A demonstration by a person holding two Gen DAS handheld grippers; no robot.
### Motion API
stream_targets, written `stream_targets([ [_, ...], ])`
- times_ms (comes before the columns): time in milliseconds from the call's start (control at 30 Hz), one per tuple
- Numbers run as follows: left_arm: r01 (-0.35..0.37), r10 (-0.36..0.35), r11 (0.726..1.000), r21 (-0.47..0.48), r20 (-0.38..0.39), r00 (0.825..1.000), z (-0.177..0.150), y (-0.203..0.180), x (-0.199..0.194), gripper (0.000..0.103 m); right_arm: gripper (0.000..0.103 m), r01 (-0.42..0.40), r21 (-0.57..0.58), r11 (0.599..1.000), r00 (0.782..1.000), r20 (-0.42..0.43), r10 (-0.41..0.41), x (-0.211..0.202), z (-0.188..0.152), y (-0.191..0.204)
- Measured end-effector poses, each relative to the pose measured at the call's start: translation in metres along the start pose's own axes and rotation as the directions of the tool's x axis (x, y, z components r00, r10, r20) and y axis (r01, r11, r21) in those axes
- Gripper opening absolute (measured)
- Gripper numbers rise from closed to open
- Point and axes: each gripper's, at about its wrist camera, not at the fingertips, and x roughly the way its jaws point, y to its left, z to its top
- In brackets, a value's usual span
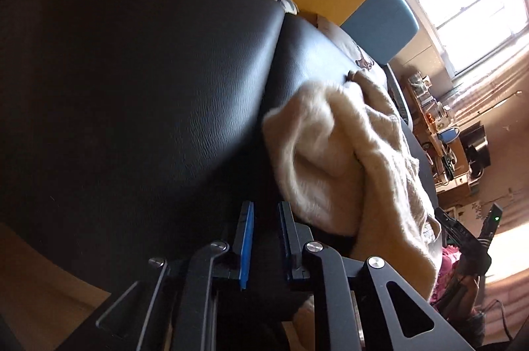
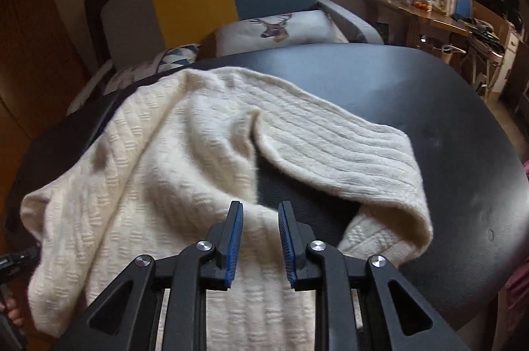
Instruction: Fold clothes
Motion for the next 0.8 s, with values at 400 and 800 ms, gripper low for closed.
stream_targets([
  [400, -0.06, 0.058, 0.997, 0.043, 0.048, 0.997, 0.008, -0.029, 0.036, 0.007, 0.022, -0.067, -0.273, 0.96, 0.985, -0.17, 0.021, 0.063, -0.01, 0.103],
  [800, -0.539, 0.323, 0.725, 0.43, 0.479, 0.816, 0.049, -0.086, -0.056, 0.006, 0.022, -0.092, -0.249, 0.964, 0.983, -0.178, 0.047, 0.073, -0.021, 0.094],
])
